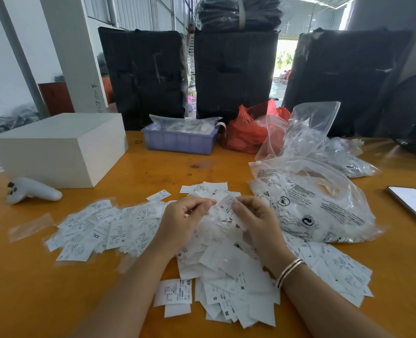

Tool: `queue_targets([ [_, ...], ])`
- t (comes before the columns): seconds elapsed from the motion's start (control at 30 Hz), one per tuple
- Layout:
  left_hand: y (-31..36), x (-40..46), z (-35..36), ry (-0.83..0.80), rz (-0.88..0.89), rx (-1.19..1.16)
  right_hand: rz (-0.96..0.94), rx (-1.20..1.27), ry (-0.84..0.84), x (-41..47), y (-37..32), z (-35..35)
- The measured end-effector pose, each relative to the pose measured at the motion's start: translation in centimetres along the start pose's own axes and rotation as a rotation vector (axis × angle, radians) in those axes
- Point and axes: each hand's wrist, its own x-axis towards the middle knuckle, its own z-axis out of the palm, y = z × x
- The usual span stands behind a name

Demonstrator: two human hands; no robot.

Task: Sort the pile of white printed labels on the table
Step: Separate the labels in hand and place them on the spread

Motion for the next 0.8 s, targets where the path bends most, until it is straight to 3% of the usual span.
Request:
queue_targets([
  [0.23, -0.07, -0.01, -0.01, -0.006, -0.017, -0.003, -0.003, -0.024, -0.208, -0.39, -0.21, 0.44],
  [0.4, 0.03, 0.03, -0.05, -0.011, -0.026, 0.010, 0.036, 0.013, -0.111, -0.18, 0.11, 0.05],
  [0.63, 0.01, 0.01, -0.10, -0.010, -0.024, 0.003, 0.016, -0.014, -0.279, -0.16, 0.66, 0.42],
  [0.8, 0.07, -0.06, -0.05, -0.029, -0.042, -0.012, 0.004, -0.086, -0.268, -0.10, 0.64, 0.30],
])
